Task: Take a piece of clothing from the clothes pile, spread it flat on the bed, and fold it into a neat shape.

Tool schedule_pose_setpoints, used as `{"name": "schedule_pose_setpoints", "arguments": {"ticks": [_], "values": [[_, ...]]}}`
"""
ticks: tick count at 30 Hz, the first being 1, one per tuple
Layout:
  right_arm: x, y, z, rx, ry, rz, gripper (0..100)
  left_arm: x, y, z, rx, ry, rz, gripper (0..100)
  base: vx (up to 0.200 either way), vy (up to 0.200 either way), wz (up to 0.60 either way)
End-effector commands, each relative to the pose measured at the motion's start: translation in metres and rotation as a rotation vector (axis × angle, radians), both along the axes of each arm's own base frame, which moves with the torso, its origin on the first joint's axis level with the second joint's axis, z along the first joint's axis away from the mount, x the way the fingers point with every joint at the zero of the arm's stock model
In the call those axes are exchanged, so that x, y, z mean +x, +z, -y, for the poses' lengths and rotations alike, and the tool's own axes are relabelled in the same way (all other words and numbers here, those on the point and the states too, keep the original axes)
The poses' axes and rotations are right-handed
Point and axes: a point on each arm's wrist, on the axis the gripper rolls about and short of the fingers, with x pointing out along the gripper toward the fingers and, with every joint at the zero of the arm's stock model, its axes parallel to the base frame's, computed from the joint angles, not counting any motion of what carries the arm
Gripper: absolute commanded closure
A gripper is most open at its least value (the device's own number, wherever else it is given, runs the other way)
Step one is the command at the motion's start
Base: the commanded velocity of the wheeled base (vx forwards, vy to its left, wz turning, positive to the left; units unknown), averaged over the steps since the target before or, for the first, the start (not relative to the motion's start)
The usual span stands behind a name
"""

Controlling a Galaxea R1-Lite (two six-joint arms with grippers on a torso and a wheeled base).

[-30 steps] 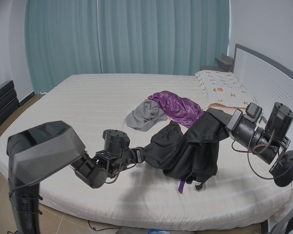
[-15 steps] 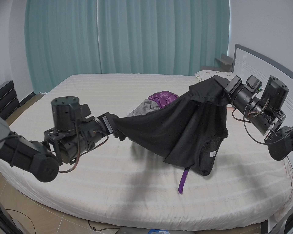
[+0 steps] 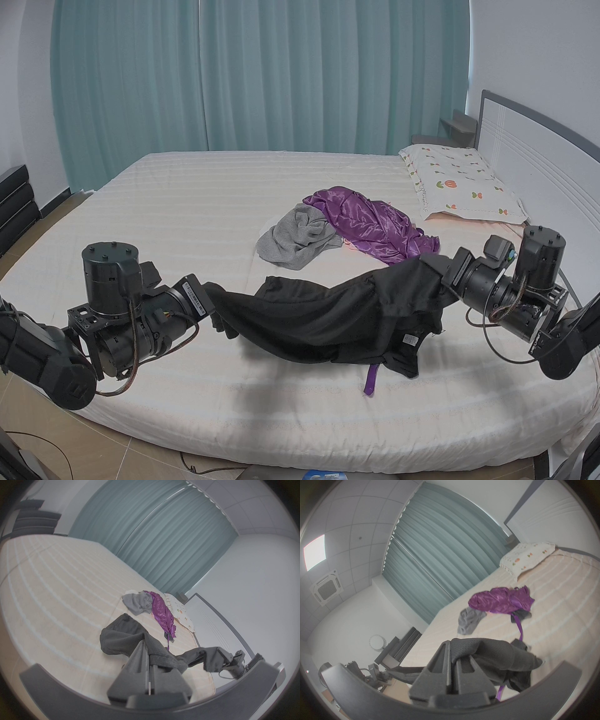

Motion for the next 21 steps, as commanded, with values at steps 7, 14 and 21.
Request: {"name": "schedule_pose_setpoints", "arguments": {"ticks": [7, 14, 21], "values": [[-0.009, -0.034, -0.003, 0.006, 0.0, -0.155, 100, -0.005, -0.034, 0.002, 0.025, -0.005, -0.131, 100, 0.0, 0.0, 0.0], [-0.02, -0.033, -0.001, 0.005, -0.002, -0.155, 100, -0.013, -0.042, -0.002, 0.044, -0.004, -0.167, 100, -0.029, 0.0, 0.0], [-0.024, -0.035, 0.002, 0.005, -0.002, -0.155, 100, -0.015, -0.042, -0.001, 0.046, -0.009, -0.168, 100, -0.2, 0.0, 0.0]]}}
